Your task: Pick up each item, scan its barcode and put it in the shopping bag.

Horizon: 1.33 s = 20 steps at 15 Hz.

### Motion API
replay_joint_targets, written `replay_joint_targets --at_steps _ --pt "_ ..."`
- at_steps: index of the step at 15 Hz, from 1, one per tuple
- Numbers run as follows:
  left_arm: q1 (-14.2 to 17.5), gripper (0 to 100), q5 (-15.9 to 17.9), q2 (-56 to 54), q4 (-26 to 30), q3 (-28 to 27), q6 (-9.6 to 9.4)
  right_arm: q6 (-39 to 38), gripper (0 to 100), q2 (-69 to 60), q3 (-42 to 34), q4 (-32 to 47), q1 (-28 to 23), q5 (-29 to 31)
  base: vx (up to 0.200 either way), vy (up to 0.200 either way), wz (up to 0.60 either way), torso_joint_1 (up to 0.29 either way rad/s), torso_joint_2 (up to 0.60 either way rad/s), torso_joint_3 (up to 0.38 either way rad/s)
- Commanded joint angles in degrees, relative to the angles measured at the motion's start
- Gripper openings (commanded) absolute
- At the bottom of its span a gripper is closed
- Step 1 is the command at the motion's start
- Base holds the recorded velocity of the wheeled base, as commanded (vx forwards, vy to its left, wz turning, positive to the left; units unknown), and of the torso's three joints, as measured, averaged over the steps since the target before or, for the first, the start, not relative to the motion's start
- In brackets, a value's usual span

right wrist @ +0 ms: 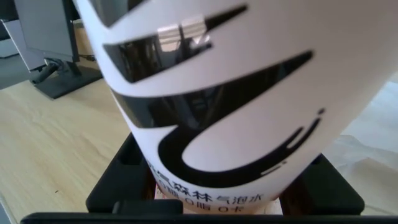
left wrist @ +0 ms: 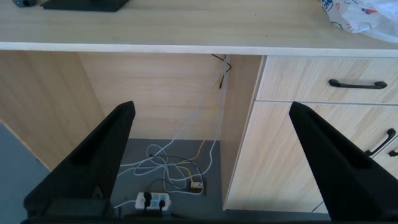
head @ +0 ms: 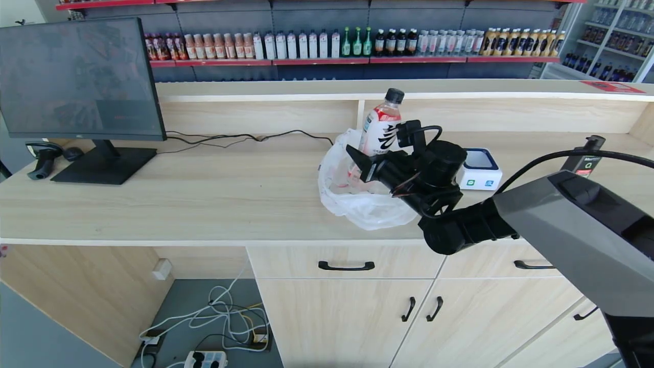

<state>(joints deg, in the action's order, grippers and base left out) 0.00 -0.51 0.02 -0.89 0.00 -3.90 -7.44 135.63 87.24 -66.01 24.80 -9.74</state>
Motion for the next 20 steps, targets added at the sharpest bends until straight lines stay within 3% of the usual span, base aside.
replay_joint_targets --at_steps 1,8,12,16,20 --pt "0.0 100 0.0 0.0 -0.1 0.0 -0.05 -1.4 0 0.9 2.0 0.1 -1.3 0.8 0.0 0.0 0.0 0.0 0.0 0.0" --pt "0.0 100 0.0 0.0 -0.1 0.0 0.03 -2.8 0 5.0 2.2 -1.3 -1.1 0.5 0.0 0.0 0.0 0.0 0.0 0.0" --pt "0.0 100 0.0 0.0 0.0 0.0 0.03 -2.8 0 9.0 6.2 -2.4 -1.2 0.5 0.0 0.0 0.0 0.0 0.0 0.0" --pt "0.0 100 0.0 0.0 0.0 0.0 0.03 5.2 0 10.0 5.3 -2.2 -3.8 -6.3 0.0 0.0 0.0 0.0 0.0 0.0" --pt "-0.1 100 0.0 0.0 0.1 0.0 0.03 5.2 0 9.9 5.1 -2.4 -4.1 -7.2 0.0 0.0 0.0 0.0 0.0 0.0"
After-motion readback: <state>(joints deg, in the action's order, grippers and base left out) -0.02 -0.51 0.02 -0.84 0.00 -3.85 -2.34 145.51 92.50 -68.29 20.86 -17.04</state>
